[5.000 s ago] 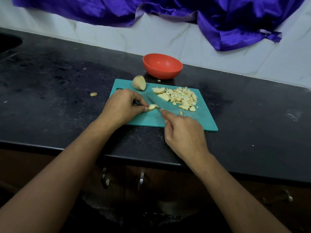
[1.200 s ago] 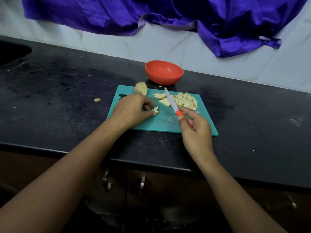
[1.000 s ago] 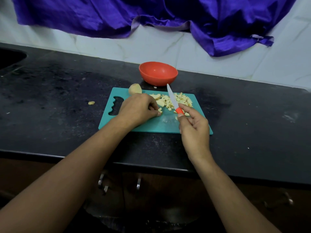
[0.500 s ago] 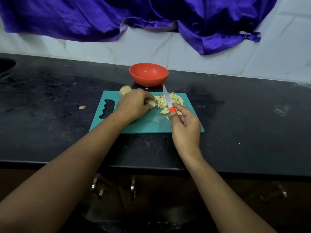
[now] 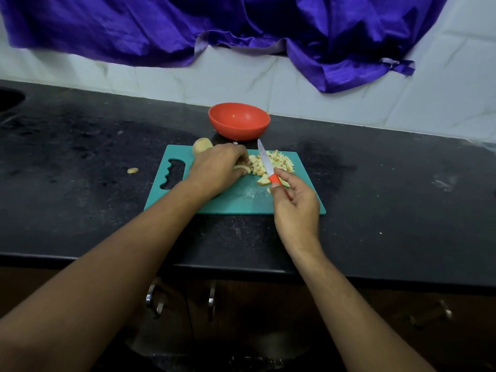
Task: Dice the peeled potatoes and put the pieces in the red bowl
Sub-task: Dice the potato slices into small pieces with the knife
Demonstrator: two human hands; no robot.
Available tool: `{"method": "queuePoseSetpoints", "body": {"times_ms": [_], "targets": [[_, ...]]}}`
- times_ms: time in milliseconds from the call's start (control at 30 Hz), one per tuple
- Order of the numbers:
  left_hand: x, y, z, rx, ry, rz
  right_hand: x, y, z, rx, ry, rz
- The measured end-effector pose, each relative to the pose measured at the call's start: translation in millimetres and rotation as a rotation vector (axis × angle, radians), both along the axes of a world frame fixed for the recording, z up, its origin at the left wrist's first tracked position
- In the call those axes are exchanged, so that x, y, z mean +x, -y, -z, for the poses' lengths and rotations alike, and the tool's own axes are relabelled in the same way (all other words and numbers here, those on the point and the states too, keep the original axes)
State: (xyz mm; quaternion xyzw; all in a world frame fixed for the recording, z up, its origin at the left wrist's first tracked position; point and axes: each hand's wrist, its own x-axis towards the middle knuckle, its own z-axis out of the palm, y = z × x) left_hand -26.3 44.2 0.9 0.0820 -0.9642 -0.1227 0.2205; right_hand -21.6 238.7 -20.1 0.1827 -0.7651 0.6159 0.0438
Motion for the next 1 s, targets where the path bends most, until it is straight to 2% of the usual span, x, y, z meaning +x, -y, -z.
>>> {"method": "queuePoseSetpoints", "body": {"times_ms": [167, 233, 367, 600, 833, 1000], "targets": [[2.0, 0.9, 0.7, -0.112, 0.009, 0.020, 0.0, 0.4, -1.1, 0.012, -0.007, 0.003], [3.0, 1.6, 1.0, -0.100, 0.021, 0.025, 0.1, 0.6, -1.2, 0.017, -0.004, 0.001], [5.1, 7.5, 1.8, 0.112, 0.032, 0.024, 0.7, 0.9, -1.1, 0.016, -0.003, -0.009], [13.2, 7.4, 1.4, 0.340, 0.027, 0.056, 2.3, 0.6, -2.2, 0.028, 0.007, -0.014], [55.6, 18.8, 4.6, 0.247, -0.045, 0.100, 3.1, 0.9, -3.3, 0.046, 0.019, -0.035], [74.3, 29.2, 12.5, 0.262, -0.057, 0.139, 4.2, 1.3, -5.4, 0.083, 0.006, -0.043]]}}
